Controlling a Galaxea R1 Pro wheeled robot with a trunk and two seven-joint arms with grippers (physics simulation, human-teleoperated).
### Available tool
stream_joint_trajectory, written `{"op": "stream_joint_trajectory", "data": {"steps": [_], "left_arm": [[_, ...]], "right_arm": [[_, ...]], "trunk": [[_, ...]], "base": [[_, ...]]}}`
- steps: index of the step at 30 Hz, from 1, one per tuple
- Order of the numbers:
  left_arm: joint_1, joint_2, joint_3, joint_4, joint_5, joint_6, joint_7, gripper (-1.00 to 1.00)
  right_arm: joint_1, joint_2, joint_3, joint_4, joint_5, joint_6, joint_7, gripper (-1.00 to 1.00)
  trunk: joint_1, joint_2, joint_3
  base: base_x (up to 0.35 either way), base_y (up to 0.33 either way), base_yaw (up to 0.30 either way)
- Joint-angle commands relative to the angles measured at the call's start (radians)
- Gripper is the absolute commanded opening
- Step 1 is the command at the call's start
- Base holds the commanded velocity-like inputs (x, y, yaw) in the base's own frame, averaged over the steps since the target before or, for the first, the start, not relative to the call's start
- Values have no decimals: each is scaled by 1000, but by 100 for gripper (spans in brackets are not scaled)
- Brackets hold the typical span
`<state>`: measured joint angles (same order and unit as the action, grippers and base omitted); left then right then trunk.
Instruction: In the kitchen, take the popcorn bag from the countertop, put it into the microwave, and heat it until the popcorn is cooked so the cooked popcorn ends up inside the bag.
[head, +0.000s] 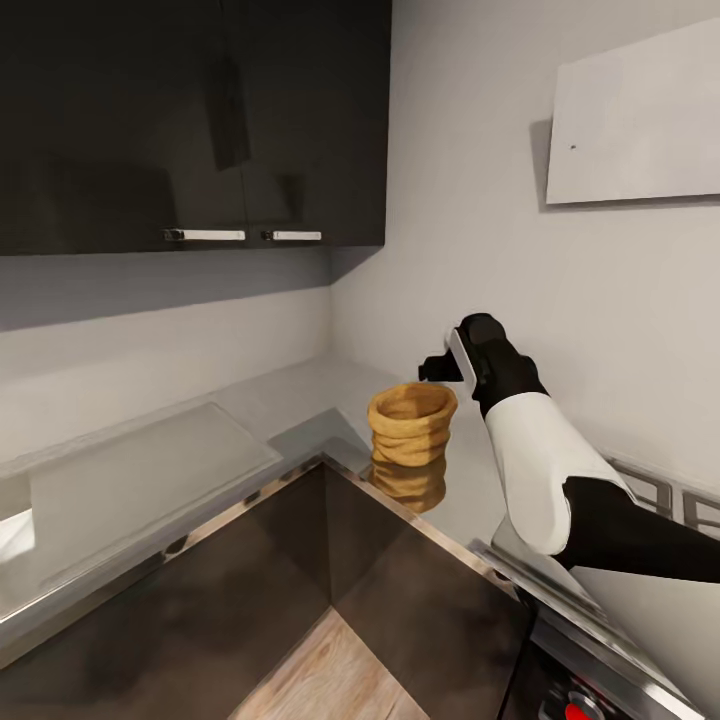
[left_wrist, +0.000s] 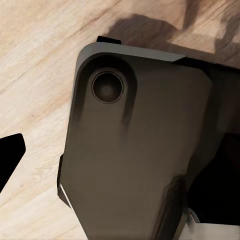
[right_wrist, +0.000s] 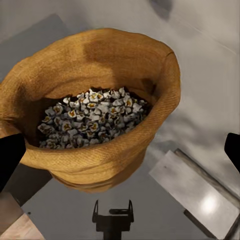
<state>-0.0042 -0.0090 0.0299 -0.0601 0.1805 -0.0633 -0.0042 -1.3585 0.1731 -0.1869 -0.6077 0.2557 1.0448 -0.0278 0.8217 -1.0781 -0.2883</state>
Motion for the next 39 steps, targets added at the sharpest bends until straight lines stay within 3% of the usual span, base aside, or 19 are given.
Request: {"op": "stream_joint_trajectory", "data": {"steps": [1, 8, 20, 26, 39], "left_arm": [[0, 0, 3, 0, 5, -3, 0, 100], [0, 0, 2, 0, 5, -3, -1, 100], [0, 0, 2, 0, 5, -3, -2, 100], [0, 0, 2, 0, 5, -3, -2, 100], [0, 0, 2, 0, 5, -4, -2, 100]], "right_arm": [[-1, 1, -7, 0, 1, 2, -4, 100], [-1, 1, -7, 1, 2, 2, -5, 100], [-1, 1, -6, 21, 3, 2, -8, 100], [-1, 1, -7, 118, 2, 2, -20, 100], [1, -43, -8, 153, 2, 2, -17, 100]], "trunk": [[0, -1, -1], [0, -1, -1], [0, -1, -1], [0, -1, -1], [0, -1, -1]], "base": [[0, 0, 0], [33, 0, 0], [237, 0, 0], [216, 0, 0], [23, 0, 0]]}}
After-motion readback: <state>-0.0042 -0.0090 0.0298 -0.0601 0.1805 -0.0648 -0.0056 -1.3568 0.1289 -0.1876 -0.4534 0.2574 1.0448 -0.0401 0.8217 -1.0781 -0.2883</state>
